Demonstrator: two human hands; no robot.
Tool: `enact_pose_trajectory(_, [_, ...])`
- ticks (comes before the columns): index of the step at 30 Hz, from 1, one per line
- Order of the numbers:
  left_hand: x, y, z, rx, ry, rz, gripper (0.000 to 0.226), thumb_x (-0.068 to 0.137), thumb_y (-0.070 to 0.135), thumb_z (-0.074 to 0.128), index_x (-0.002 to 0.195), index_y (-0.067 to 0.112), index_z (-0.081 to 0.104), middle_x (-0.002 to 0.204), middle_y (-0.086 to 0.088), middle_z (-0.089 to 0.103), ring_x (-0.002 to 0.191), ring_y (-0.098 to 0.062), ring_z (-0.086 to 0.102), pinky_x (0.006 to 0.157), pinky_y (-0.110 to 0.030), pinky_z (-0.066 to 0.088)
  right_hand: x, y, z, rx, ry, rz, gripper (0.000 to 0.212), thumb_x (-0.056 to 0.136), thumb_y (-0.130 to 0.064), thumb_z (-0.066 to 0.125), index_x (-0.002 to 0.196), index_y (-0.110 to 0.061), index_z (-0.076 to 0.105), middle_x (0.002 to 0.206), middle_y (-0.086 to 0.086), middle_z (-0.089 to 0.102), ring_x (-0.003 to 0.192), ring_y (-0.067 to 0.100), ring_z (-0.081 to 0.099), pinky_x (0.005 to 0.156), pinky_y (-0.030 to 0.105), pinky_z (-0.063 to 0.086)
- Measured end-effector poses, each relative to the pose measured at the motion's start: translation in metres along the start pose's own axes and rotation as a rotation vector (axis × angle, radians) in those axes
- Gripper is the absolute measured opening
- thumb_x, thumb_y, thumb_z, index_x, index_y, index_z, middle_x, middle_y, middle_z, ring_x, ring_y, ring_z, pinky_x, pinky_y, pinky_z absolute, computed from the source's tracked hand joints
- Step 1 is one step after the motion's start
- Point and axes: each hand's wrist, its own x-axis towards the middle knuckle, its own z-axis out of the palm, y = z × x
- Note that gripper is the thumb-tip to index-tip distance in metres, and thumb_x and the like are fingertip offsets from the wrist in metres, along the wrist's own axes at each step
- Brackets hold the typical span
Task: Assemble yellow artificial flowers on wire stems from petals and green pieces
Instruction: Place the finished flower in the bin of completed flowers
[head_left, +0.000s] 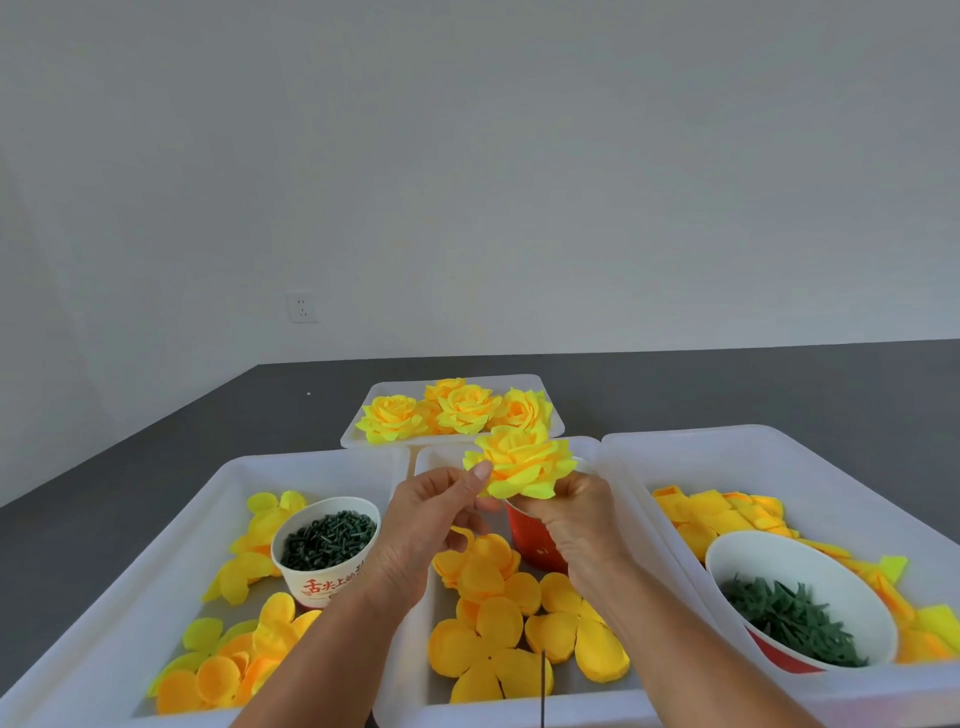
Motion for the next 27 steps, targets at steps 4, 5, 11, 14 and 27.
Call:
enact_pose_trajectory(4, [0.001, 0.0, -0.004, -0.124, 0.005, -0.056, 0.028, 0.066, 0.037, 0.069, 0.078, 0.012, 0.068, 0.078, -0.011, 0.073, 0.058, -0.015, 0.063, 0.049, -0.023, 0.046, -0.002, 0.0, 0.0, 0.017, -0.032, -0.045, 0.016, 0.069, -0.017, 0.081, 0.069, -0.03, 0.071, 0.065, -0.023, 0.069, 0.067, -0.013, 0.061, 0.052, 0.002, 0.041])
enact_pose_trajectory(5, [0.001, 0.001, -0.004, -0.147, 0.004, -0.069, 0.025, 0.065, 0.036, 0.068, 0.075, 0.013, 0.068, 0.075, -0.009, 0.072, 0.057, -0.015, 0.064, 0.048, -0.024, 0.046, -0.002, 0.0, -0.001, 0.015, -0.037, -0.055, 0.019, 0.069, -0.015, 0.08, 0.068, -0.031, 0.07, 0.063, -0.024, 0.068, 0.066, -0.013, 0.061, 0.053, 0.002, 0.041])
enact_pose_trajectory(11, [0.005, 0.0, -0.007, -0.261, 0.04, -0.147, 0.009, 0.077, 0.014, 0.065, 0.079, 0.005, 0.065, 0.064, -0.009, 0.067, 0.056, -0.018, 0.066, 0.046, -0.023, 0.049, -0.004, -0.002, 0.001, -0.006, -0.072, -0.024, 0.017, 0.069, -0.019, 0.08, 0.069, -0.032, 0.07, 0.067, -0.025, 0.069, 0.073, -0.011, 0.062, 0.056, 0.003, 0.043])
enact_pose_trajectory(14, [0.007, 0.0, -0.007, -0.314, 0.074, -0.172, 0.005, 0.083, 0.002, 0.058, 0.079, 0.002, 0.061, 0.06, -0.011, 0.066, 0.052, -0.019, 0.064, 0.047, -0.024, 0.052, -0.001, 0.001, 0.001, -0.01, -0.032, 0.091, 0.009, 0.072, -0.023, 0.079, 0.068, -0.026, 0.072, 0.069, -0.015, 0.071, 0.077, 0.006, 0.062, 0.064, 0.019, 0.046])
enact_pose_trajectory(27, [0.012, 0.009, -0.002, -0.146, 0.19, -0.147, 0.012, 0.083, -0.005, 0.061, 0.074, 0.003, 0.057, 0.053, -0.007, 0.06, 0.043, -0.014, 0.058, 0.044, -0.022, 0.052, 0.006, -0.011, -0.014, 0.494, -0.001, 0.508, 0.023, 0.09, -0.034, 0.057, 0.096, -0.013, 0.066, 0.08, 0.008, 0.074, 0.08, 0.024, 0.066, 0.062, 0.034, 0.049])
